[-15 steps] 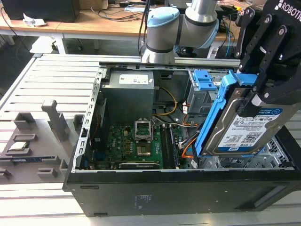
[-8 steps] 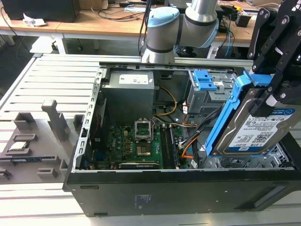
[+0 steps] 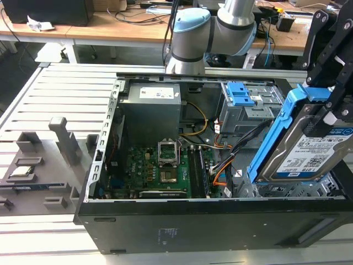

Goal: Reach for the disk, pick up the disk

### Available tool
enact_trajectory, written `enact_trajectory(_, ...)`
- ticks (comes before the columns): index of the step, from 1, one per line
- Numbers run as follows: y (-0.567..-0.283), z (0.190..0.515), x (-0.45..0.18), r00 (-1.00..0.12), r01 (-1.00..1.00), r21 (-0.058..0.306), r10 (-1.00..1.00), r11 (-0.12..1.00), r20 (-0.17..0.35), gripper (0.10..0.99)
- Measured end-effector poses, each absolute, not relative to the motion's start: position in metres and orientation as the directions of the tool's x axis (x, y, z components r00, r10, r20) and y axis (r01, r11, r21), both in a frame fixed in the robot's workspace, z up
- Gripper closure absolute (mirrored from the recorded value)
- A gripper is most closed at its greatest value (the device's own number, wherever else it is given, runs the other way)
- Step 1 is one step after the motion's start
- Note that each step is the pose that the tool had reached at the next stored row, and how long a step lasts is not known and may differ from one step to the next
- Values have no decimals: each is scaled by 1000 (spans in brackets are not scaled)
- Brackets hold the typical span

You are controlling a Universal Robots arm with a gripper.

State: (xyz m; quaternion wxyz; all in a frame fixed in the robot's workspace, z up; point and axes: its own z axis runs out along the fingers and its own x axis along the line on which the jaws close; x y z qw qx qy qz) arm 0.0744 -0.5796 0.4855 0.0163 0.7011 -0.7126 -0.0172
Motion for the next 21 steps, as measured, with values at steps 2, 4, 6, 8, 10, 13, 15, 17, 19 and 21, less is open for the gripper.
enact_trajectory(2, -580, 485, 79, -16, -999, 48, -1000, 16, -1, 718)
enact_trajectory(4, -580, 485, 85, -16, -999, 48, -1000, 16, -1, 718)
enact_trajectory(6, -580, 485, 89, -16, -999, 49, -1000, 16, -1, 718)
enact_trajectory(8, -580, 485, 91, -16, -999, 49, -1000, 16, -1, 718)
enact_trajectory(10, -580, 485, 94, -16, -999, 49, -1000, 16, -1, 718)
enact_trajectory(13, -580, 485, 98, -16, -999, 49, -1000, 16, -1, 718)
enact_trajectory(15, -580, 485, 99, -16, -999, 50, -1000, 16, -1, 718)
enact_trajectory(17, -580, 484, 99, -16, -999, 50, -1000, 16, -7, 718)
enact_trajectory(19, -580, 484, 100, -16, -999, 50, -1000, 15, -25, 718)
enact_trajectory(21, -580, 483, 100, -16, -999, 51, -999, 14, -48, 718)
